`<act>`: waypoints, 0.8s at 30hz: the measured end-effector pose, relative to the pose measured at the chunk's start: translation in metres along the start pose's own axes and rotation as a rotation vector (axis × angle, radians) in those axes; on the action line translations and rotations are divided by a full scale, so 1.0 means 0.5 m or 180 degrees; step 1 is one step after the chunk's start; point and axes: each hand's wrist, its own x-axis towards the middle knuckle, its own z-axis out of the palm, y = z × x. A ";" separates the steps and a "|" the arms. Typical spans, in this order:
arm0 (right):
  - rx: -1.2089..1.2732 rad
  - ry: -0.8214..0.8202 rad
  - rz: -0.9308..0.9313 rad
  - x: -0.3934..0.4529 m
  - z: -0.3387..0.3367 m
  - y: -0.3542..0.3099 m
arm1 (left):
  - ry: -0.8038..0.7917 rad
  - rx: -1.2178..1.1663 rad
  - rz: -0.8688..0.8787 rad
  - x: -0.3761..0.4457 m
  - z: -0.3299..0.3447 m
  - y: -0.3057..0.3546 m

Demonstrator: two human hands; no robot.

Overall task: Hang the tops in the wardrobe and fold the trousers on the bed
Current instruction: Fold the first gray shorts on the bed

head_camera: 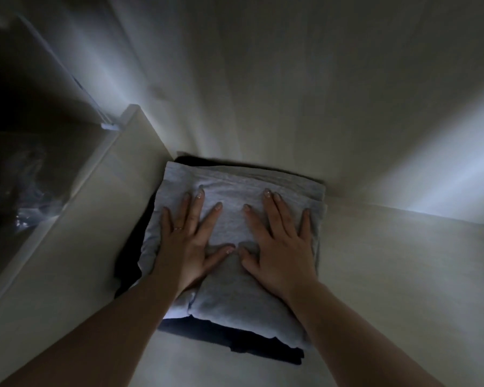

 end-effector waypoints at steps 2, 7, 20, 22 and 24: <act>0.0030 0.0002 0.0002 0.007 0.011 0.007 | -0.0006 -0.0037 0.0020 0.006 0.017 -0.004; 0.0064 -0.0784 0.0032 0.021 0.001 0.016 | -0.0784 0.0174 -0.0370 0.021 0.011 0.007; 0.2857 -0.0074 0.1353 -0.101 -0.286 -0.107 | -0.0781 -0.4560 -0.3056 -0.197 -0.312 0.207; 0.3311 0.0068 0.1321 -0.139 -0.327 -0.152 | -0.0281 -0.4815 -0.3036 -0.254 -0.374 0.227; 0.3724 -0.0047 0.1095 -0.174 -0.376 -0.210 | 0.0038 -0.4921 -0.3086 -0.318 -0.440 0.243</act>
